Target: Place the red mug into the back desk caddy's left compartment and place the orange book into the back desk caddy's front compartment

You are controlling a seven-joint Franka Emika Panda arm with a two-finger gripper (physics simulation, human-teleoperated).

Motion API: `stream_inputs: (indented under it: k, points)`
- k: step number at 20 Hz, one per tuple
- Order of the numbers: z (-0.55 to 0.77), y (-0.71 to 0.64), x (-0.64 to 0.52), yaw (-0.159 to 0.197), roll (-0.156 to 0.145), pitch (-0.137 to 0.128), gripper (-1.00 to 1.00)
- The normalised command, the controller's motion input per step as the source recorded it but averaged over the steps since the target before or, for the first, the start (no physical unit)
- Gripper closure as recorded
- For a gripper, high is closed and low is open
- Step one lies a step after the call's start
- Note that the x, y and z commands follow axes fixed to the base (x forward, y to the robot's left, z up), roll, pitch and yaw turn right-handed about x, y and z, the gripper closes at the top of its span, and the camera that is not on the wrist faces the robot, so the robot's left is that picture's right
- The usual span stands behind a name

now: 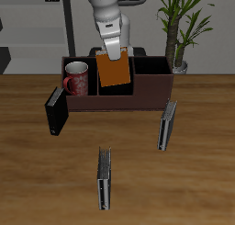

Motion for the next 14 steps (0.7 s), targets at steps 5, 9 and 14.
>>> stream_inputs:
  k: [5,9,14]
  points:
    - [-0.03,0.05,-0.05,0.000,0.009,0.009,1.00]
    - [-0.07,0.03,-0.07,-0.053,-0.008,0.024,1.00]
    - [-0.15,0.00,-0.01,-0.013,-0.002,0.034,1.00]
